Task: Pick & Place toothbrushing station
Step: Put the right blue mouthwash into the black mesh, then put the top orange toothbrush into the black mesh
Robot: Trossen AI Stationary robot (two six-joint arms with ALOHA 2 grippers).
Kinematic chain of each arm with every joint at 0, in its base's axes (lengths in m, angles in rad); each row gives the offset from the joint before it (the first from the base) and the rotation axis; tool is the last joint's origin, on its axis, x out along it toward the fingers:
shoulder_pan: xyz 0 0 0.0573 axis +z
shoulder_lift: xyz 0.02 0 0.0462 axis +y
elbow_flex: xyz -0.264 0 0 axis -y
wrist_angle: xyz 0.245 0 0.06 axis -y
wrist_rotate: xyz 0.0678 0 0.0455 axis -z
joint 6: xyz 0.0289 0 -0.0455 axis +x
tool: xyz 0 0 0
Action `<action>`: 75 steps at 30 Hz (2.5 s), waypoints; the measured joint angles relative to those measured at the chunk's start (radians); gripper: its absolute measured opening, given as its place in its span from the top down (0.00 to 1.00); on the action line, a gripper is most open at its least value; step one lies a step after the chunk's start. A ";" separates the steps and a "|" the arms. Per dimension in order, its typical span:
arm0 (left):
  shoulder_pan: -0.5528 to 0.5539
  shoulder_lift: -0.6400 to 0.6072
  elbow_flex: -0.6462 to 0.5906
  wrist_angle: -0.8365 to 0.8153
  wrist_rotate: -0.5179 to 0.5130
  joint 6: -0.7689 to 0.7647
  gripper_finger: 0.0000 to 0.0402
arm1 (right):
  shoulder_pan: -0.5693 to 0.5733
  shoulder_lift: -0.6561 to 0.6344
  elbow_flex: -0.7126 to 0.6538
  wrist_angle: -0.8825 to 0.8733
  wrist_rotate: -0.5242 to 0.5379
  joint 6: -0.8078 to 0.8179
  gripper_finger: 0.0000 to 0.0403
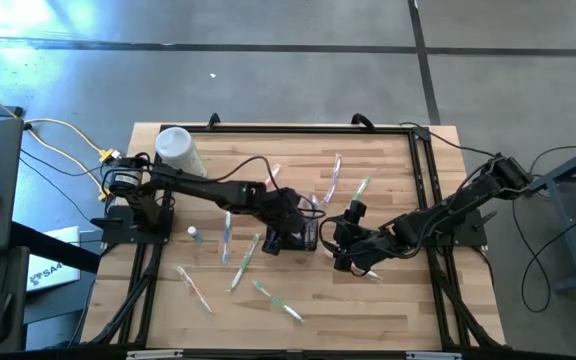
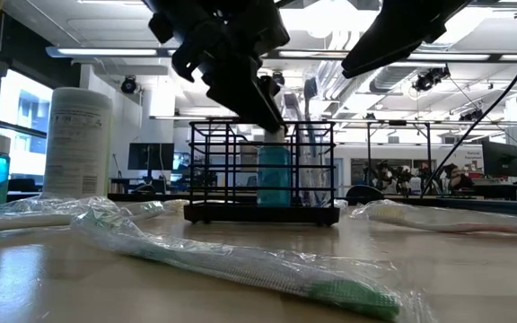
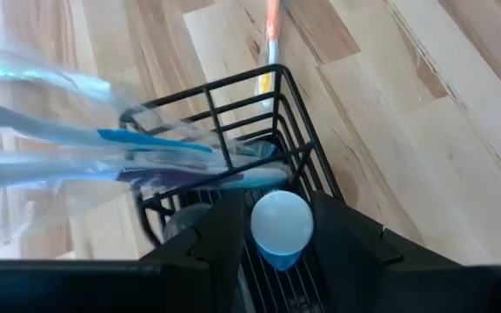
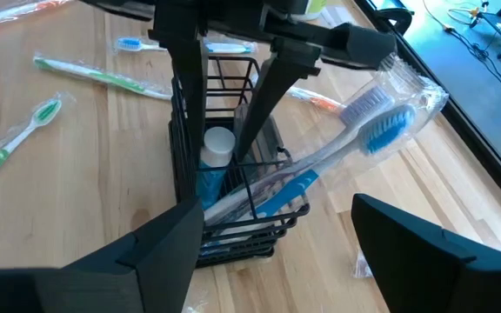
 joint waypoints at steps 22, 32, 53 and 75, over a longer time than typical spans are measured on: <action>0.000 -0.113 0.043 -0.192 -0.082 -0.011 0.67 | 0.000 0.000 0.000 -0.002 0.007 0.000 0.29; -0.059 -0.279 0.044 -0.312 -0.182 -0.031 0.67 | 0.000 0.000 0.001 -0.007 0.007 0.003 0.29; 0.192 -0.369 0.041 -0.785 -0.316 -0.265 0.67 | 0.000 -0.045 0.000 -0.038 0.028 0.032 0.29; 0.454 0.028 0.040 -0.603 -0.058 -0.425 0.67 | 0.000 -0.045 0.000 -0.078 0.027 0.082 0.29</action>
